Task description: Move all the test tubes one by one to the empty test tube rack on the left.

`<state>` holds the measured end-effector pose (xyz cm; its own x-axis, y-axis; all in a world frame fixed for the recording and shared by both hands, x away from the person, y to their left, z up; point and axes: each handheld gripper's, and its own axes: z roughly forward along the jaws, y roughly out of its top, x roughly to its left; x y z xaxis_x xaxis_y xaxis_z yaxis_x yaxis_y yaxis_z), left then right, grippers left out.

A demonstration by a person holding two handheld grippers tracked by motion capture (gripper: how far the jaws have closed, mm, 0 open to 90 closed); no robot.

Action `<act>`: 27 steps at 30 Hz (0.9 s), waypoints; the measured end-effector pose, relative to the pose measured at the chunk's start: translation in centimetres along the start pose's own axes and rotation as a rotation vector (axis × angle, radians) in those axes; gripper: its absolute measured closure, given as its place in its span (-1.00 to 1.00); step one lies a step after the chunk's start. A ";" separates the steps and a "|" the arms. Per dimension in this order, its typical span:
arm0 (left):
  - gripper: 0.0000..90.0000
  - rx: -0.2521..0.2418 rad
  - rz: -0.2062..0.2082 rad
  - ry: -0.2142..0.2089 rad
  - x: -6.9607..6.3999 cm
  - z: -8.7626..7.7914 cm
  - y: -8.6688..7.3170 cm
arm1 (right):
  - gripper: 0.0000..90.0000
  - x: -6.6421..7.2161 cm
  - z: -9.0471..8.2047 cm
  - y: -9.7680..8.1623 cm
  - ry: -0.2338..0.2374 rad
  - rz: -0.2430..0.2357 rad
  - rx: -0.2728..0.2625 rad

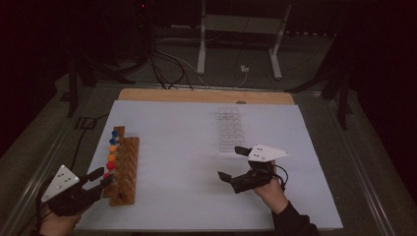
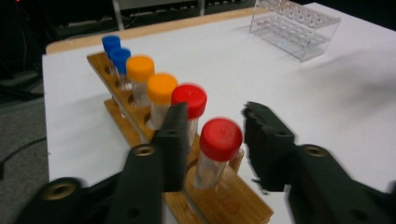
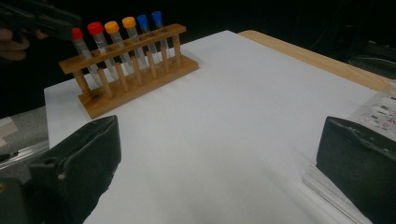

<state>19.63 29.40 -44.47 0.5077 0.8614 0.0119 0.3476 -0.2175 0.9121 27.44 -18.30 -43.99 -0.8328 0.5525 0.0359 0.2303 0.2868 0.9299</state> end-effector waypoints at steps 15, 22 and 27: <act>-0.83 -0.073 0.111 -0.279 -5.7 2.5 4.9 | -1.00 0.2 -0.6 -0.7 0.007 0.002 -0.001; -0.93 -0.037 0.136 -0.419 -8.6 6.7 4.1 | -1.00 0.1 -1.1 -1.5 -0.005 0.010 -0.004; -0.95 -0.008 0.151 -0.432 -10.0 9.1 2.3 | -1.00 0.1 -1.5 -2.5 -0.012 0.012 0.015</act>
<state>22.54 16.13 -46.20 0.8353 0.5491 -0.0254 0.2391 -0.3213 0.9163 26.01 -20.16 -45.80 -0.8239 0.5651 0.0428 0.2479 0.2915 0.9239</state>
